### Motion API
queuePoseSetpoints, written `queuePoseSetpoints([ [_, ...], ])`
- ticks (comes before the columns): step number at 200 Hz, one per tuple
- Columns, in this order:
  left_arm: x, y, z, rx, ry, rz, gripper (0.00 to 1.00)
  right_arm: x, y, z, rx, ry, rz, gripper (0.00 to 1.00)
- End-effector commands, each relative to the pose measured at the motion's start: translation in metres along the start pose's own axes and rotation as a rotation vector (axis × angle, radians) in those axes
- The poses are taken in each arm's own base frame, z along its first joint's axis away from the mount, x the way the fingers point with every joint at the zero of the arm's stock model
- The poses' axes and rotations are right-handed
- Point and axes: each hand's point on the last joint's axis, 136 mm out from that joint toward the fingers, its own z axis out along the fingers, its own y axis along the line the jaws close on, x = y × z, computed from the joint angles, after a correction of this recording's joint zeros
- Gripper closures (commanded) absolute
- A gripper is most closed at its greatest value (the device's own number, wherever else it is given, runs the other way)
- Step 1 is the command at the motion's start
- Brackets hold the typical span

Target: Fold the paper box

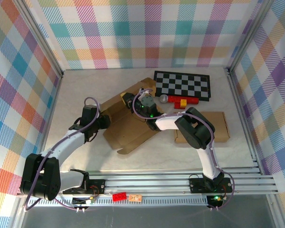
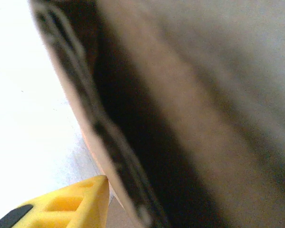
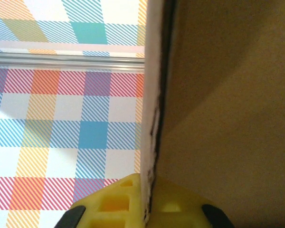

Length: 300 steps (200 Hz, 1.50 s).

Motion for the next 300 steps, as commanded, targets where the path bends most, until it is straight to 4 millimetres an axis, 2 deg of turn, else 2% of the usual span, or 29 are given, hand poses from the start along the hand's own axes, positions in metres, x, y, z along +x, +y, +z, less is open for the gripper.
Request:
queuePoseSetpoints([
  [1,-0.022,-0.008,0.0,0.003,-0.065,-0.012,0.61,0.017,-0.016,0.0,0.017,0.057,-0.029,1.0],
  [49,-0.023,-0.006,0.004,-0.045,-0.057,-0.04,0.71,0.017,-0.015,0.002,0.023,0.058,-0.018,1.0],
  [94,-0.029,-0.014,0.004,-0.057,-0.084,-0.054,0.82,0.017,-0.012,0.004,0.026,0.059,-0.007,1.0],
  [111,-0.03,-0.016,0.004,-0.062,-0.088,-0.056,0.84,0.018,-0.013,0.004,0.031,0.061,-0.005,1.0],
  [137,-0.031,-0.017,0.006,-0.081,-0.081,-0.065,0.93,0.018,-0.012,0.005,0.035,0.061,-0.003,1.0],
  [149,-0.032,-0.016,0.007,-0.094,-0.074,-0.07,1.0,0.018,-0.011,0.005,0.035,0.063,-0.003,1.0],
  [212,-0.044,-0.014,-0.002,-0.115,-0.113,-0.103,1.0,0.015,-0.001,0.001,0.051,0.042,-0.004,1.0],
  [223,-0.046,-0.012,-0.005,-0.131,-0.114,-0.107,1.0,0.013,0.001,-0.001,0.067,0.032,0.002,0.91],
  [259,-0.057,-0.01,-0.022,-0.161,-0.129,-0.135,1.0,0.006,0.013,-0.011,0.142,-0.009,0.044,0.52],
  [282,-0.062,-0.011,-0.032,-0.159,-0.071,-0.099,1.0,0.0,0.027,-0.022,0.212,-0.028,0.057,0.41],
  [300,-0.067,-0.013,-0.038,-0.142,-0.041,-0.09,1.0,-0.004,0.046,-0.031,0.252,-0.022,0.054,0.35],
])
